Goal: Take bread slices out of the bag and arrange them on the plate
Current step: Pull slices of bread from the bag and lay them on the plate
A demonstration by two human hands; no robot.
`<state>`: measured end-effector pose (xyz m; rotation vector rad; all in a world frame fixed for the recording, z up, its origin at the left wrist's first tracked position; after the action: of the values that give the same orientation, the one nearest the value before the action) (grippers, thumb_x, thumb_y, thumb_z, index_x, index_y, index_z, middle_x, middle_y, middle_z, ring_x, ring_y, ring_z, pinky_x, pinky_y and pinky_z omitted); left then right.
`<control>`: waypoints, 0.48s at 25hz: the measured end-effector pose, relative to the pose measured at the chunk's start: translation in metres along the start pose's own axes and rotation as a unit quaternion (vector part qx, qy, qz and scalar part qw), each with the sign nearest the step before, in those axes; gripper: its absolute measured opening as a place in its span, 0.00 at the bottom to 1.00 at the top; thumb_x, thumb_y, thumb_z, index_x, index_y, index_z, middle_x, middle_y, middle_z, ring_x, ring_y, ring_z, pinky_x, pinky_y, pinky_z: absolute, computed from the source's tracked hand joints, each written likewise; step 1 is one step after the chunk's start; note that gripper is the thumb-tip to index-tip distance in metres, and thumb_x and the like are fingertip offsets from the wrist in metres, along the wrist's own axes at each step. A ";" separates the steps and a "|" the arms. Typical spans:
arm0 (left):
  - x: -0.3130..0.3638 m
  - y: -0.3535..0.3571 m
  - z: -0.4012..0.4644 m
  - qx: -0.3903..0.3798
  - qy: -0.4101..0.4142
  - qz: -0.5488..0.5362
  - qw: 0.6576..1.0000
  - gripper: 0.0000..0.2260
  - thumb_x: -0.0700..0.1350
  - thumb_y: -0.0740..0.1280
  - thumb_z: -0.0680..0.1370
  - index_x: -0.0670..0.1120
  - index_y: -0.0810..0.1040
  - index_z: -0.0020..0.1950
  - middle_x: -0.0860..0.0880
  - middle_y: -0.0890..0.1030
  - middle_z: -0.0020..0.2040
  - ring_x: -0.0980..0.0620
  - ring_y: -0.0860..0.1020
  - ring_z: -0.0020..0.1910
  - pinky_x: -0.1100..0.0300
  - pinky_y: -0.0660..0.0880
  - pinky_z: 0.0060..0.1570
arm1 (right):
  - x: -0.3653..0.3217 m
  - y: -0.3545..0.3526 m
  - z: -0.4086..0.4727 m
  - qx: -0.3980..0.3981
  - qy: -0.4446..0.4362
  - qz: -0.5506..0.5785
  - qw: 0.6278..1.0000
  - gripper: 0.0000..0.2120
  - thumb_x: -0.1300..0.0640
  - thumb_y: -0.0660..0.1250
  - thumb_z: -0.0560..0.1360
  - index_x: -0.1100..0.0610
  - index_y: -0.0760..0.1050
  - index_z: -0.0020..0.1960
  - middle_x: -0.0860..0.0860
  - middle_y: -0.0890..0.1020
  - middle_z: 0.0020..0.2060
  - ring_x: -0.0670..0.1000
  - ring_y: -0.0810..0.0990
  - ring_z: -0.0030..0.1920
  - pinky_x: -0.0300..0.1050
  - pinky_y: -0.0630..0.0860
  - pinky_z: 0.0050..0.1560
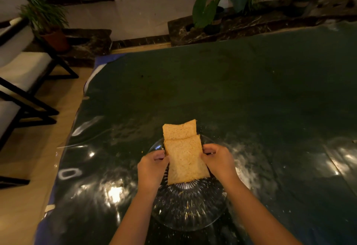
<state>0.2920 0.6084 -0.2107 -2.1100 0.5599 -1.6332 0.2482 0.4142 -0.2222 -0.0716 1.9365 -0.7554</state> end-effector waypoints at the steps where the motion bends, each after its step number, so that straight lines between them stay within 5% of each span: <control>1: 0.004 -0.004 -0.004 0.002 -0.003 -0.001 1.000 0.11 0.40 0.72 0.71 0.43 0.82 0.52 0.47 0.84 0.48 0.62 0.76 0.37 0.74 0.67 0.37 | -0.003 -0.004 -0.003 -0.001 0.002 0.008 1.000 0.13 0.58 0.70 0.70 0.56 0.80 0.54 0.52 0.84 0.49 0.47 0.80 0.47 0.41 0.73 0.49; 8: 0.089 -0.025 -0.071 -0.064 0.117 0.023 0.991 0.16 0.41 0.70 0.72 0.44 0.77 0.60 0.49 0.82 0.49 0.60 0.77 0.41 0.75 0.69 0.38 | -0.050 -0.081 -0.057 -0.019 -0.057 0.062 0.996 0.15 0.58 0.73 0.67 0.55 0.79 0.54 0.49 0.83 0.45 0.43 0.79 0.42 0.38 0.75 0.49; 12: 0.171 -0.017 -0.132 -0.086 0.211 0.033 0.973 0.16 0.42 0.71 0.72 0.47 0.77 0.59 0.54 0.80 0.48 0.67 0.75 0.41 0.83 0.67 0.39 | -0.068 -0.171 -0.101 0.021 -0.121 0.091 0.988 0.15 0.60 0.73 0.67 0.55 0.79 0.54 0.48 0.82 0.41 0.45 0.80 0.40 0.36 0.76 0.45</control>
<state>0.2045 0.5188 -0.0334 -1.8338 0.9221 -2.0720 0.1516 0.3500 -0.0475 0.0388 1.6705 -0.6350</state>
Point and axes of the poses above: each hand's wrist, its own z-axis towards the middle knuckle, its own y-axis out of the palm, x = y × z, the point moved 4 cm from there along z, towards the middle knuckle
